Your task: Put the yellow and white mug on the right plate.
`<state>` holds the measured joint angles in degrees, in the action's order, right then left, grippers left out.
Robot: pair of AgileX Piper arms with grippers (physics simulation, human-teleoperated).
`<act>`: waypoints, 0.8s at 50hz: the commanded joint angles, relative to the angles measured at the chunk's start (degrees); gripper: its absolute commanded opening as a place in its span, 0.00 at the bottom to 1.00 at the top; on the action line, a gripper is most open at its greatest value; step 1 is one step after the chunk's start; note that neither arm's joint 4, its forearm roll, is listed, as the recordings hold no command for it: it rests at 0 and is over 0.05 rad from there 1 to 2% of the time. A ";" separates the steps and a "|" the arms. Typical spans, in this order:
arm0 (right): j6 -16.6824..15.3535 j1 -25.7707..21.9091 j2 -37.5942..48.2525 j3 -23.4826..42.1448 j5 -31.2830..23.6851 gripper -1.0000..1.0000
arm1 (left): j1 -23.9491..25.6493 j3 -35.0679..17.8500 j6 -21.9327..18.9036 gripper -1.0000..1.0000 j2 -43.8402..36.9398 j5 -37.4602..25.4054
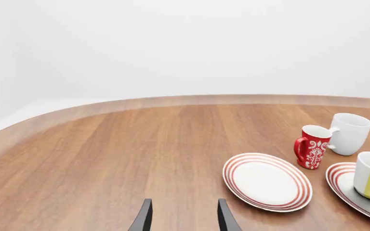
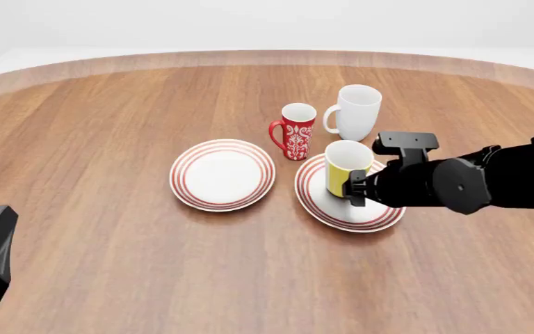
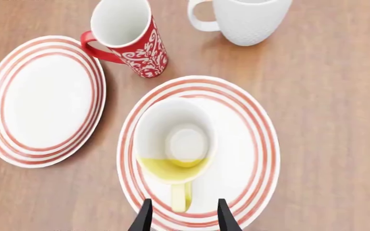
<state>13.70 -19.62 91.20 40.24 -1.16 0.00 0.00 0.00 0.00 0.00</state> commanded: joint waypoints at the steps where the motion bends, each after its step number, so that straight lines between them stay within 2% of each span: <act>1: 0.52 -1.03 -0.36 -0.17 0.06 1.00 | 0.00 0.00 0.00 1.00 0.00 0.00; 8: 0.91 -1.61 -2.39 -0.32 -1.49 1.00 | 0.00 0.00 0.00 1.00 0.00 0.00; 13: 1.30 -2.20 -2.34 -1.51 -0.18 1.00 | 0.00 0.00 0.00 1.00 0.00 0.00; 21: 0.66 -1.53 -6.21 -1.51 -3.07 1.00 | 0.00 0.00 0.00 1.00 0.00 0.00; 26: 0.51 -1.96 -7.14 -2.44 -2.81 1.00 | 0.00 0.00 0.00 1.00 0.00 0.00; 28: 0.53 -1.94 -8.81 -1.72 -4.75 1.00 | 0.00 0.00 0.00 1.00 0.00 0.00; 40: 0.49 -2.39 -12.34 -3.34 -4.94 1.00 | 0.00 0.00 0.00 1.00 0.00 0.00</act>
<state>14.28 -21.77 81.93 37.66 -5.04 0.00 0.00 0.00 0.00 0.00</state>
